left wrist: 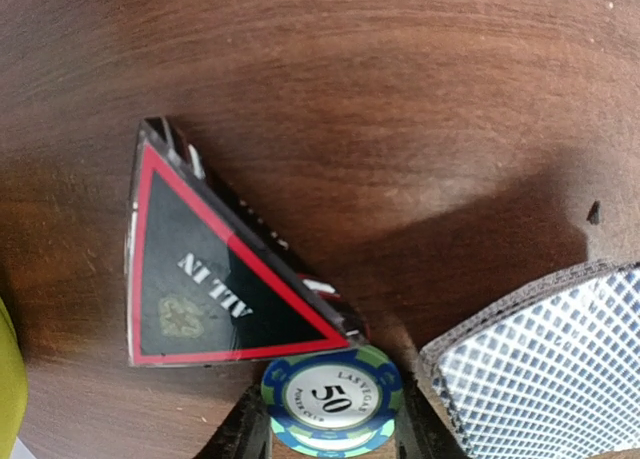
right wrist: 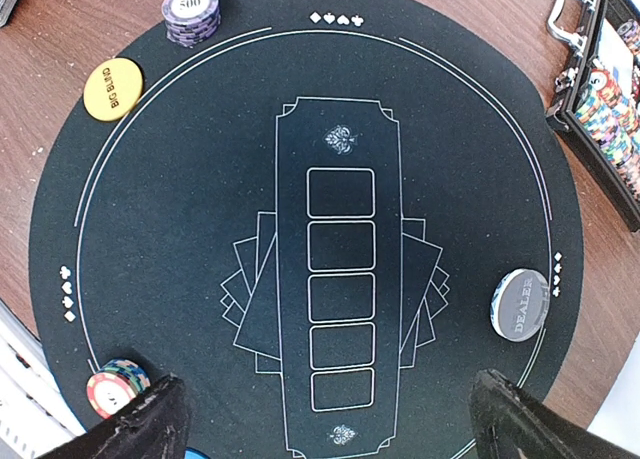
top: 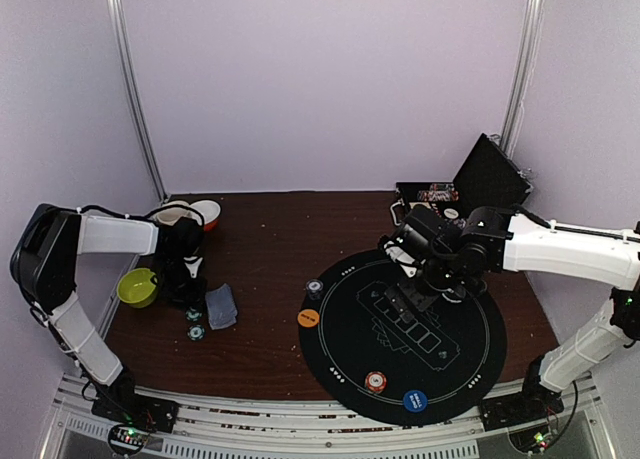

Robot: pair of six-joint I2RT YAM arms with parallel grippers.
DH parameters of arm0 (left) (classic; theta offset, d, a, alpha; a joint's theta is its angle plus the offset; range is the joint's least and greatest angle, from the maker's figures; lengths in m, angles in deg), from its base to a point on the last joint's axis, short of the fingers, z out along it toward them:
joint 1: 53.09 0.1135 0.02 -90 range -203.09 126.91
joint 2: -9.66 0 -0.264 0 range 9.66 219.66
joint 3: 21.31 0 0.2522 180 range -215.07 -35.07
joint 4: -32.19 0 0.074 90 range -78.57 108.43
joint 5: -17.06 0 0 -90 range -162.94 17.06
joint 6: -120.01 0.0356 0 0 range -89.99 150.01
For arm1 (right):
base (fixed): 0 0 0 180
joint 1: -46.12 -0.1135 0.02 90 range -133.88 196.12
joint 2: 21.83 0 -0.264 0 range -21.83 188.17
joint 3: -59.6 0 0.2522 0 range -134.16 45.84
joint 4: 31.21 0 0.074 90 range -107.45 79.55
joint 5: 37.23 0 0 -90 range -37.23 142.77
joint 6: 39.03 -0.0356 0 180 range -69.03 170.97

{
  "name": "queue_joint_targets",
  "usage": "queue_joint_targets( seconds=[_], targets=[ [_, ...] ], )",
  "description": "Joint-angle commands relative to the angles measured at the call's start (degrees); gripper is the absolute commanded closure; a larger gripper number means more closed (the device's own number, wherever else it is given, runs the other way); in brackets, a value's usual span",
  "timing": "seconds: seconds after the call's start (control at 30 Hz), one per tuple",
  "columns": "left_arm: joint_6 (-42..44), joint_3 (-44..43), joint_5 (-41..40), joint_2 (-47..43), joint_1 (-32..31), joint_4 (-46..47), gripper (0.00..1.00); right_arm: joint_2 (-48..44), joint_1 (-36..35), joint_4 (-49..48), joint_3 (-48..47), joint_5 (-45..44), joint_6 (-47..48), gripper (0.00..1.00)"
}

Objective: Distribute texas hold em gaming equipment
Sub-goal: Pick up the pile of poker chips from the center of the board.

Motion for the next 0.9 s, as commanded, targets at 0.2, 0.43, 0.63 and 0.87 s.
queue_joint_targets(
  seconds=[0.2, 0.43, 0.63, 0.87],
  targets=[
    [-1.5, 3.82, -4.33, -4.02, 1.73, 4.61, 0.72, 0.13, 0.39, 1.1, 0.33, 0.22, 0.38, 0.0],
    [-2.81, 4.03, -2.11, -8.04, 1.67, 2.08, 0.7, 0.67, 0.4, 1.01, -0.02, 0.71, 0.65, 0.0],
    [-3.79, 5.97, -1.31, -9.2, 1.68, 2.88, 0.71, 0.6, 0.34, 0.93, 0.05, 0.68, 0.7, 0.0],
    [-3.07, 3.58, -1.94, -11.63, 1.68, -0.26, 0.77, 0.78, 0.36, 1.06, 0.17, 0.94, 0.74, 0.0]
  ],
)
